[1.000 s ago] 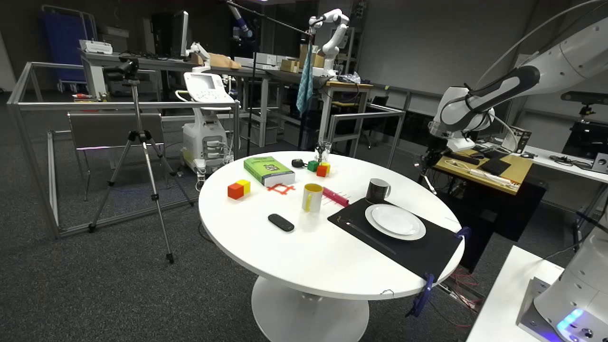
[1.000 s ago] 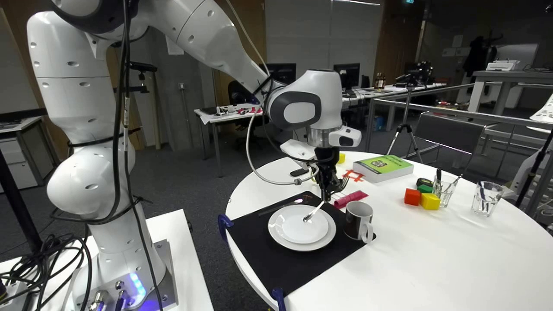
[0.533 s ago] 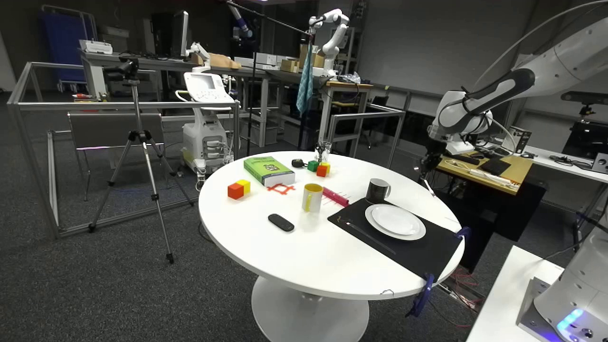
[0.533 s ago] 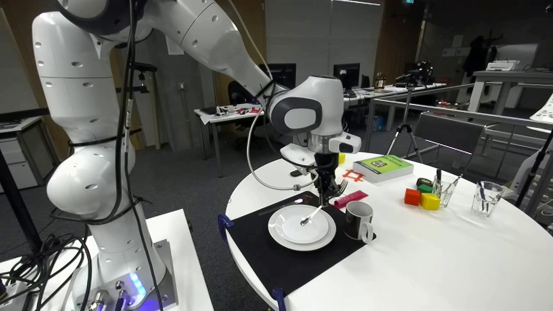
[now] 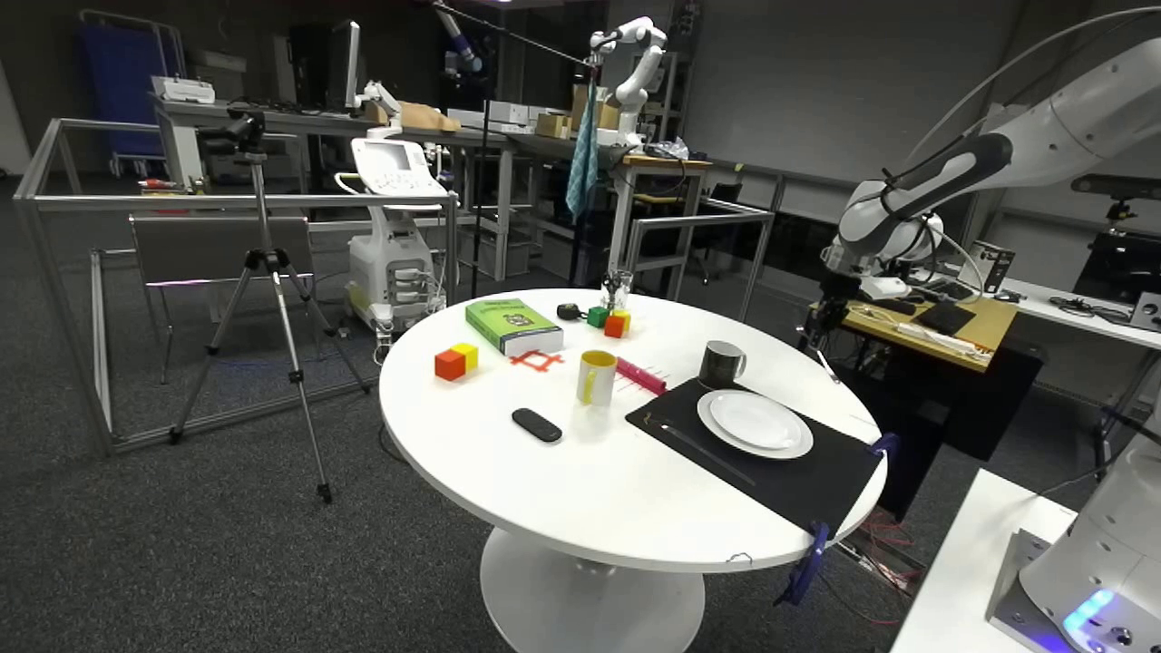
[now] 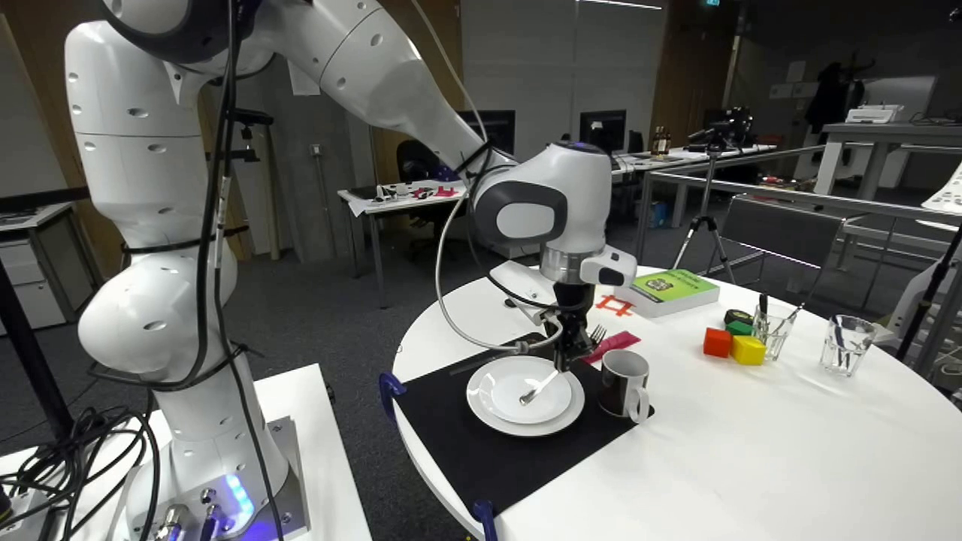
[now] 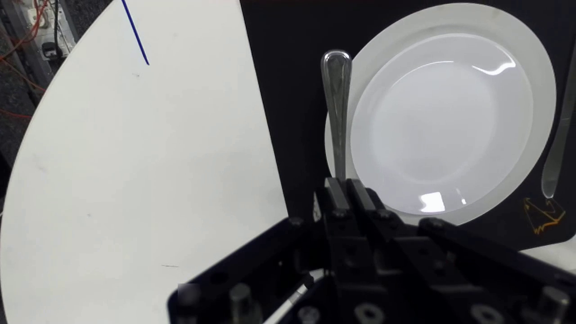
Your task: Take the fork out of the cup then move the cup off of the table mat
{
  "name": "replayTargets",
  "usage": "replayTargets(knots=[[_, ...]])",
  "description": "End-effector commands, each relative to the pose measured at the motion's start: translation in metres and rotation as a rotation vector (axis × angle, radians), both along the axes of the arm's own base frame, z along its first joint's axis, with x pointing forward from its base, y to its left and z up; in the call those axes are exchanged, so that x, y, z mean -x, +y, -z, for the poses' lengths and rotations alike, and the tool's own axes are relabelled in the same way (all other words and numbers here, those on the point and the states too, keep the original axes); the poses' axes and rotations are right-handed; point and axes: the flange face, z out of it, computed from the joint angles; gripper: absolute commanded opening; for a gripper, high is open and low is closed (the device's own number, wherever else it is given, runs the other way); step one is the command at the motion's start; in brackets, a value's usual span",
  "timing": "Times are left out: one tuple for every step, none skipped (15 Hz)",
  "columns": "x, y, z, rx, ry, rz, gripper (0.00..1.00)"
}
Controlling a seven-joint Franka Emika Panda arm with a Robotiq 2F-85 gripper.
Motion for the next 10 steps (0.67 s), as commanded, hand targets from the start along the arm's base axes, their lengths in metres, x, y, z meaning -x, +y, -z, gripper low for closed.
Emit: replayTargets(knots=[[-0.003,-0.018,-0.005,-0.054,0.027,-0.019,0.01],[-0.004,-0.021,-0.004,-0.066,0.039,-0.018,0.01],[-0.006,-0.023,-0.003,-0.077,0.051,-0.02,0.01],[-0.009,-0.026,-0.002,-0.085,0.065,-0.025,0.01],[-0.012,-0.028,-0.001,-0.091,0.078,-0.026,0.01],[-0.014,-0.03,0.0,-0.094,0.091,-0.027,0.01],[-0.019,-0.033,0.002,-0.093,0.101,-0.025,0.01],[-0.024,-0.035,0.004,-0.094,0.113,-0.023,0.01],[-0.028,-0.036,0.007,-0.095,0.122,-0.024,0.01],[-0.033,-0.038,0.01,-0.095,0.131,-0.024,0.01]])
